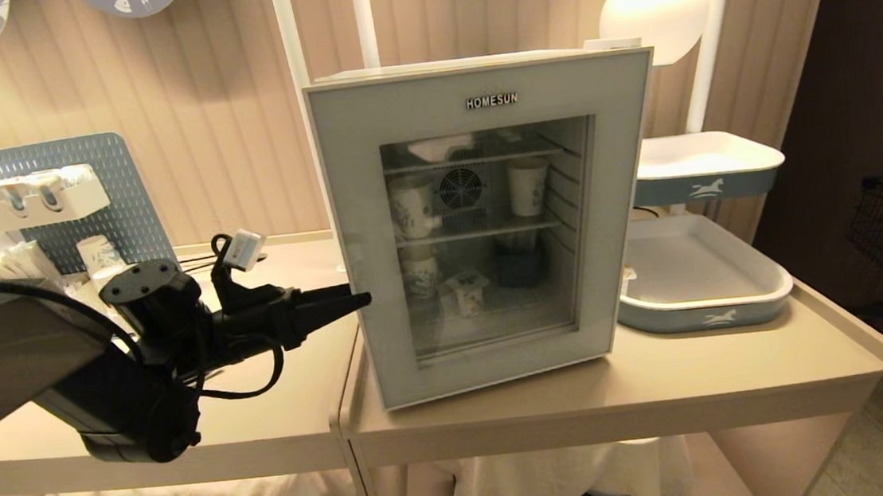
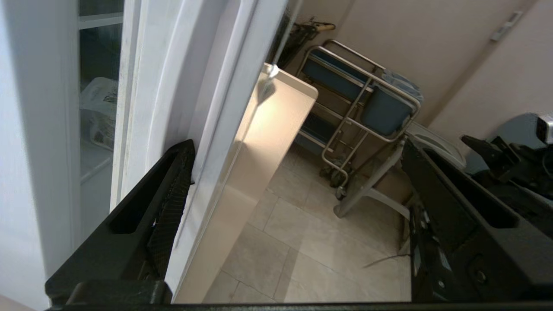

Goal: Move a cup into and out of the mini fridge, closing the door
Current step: Put the yoghurt in the freezer

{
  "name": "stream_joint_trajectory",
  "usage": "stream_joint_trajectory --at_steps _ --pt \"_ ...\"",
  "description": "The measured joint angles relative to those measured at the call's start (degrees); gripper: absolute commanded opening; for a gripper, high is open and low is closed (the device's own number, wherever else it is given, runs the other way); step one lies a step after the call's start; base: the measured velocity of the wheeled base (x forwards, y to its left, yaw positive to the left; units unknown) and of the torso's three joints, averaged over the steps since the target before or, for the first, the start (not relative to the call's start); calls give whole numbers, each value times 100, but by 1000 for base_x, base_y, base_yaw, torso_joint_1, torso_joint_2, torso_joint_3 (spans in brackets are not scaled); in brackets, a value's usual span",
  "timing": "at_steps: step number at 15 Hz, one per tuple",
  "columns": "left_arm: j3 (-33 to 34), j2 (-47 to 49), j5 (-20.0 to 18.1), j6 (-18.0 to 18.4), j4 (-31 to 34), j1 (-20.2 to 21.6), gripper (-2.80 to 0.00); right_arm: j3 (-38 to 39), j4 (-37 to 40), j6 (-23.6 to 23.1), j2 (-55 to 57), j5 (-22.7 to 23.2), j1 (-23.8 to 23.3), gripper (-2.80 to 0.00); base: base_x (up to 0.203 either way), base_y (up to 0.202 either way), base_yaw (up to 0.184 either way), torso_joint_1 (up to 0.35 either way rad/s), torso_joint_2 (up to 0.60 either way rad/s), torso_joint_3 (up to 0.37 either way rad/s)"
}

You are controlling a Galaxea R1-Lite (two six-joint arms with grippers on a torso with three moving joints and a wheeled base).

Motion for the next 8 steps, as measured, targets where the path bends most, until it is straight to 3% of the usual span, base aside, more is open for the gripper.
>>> stream_joint_trajectory --at_steps 8 --pt "876 -1073 -43 38 -62 -1162 0 0 -6 23 0 -15 -2 -280 0 0 0 0 0 0"
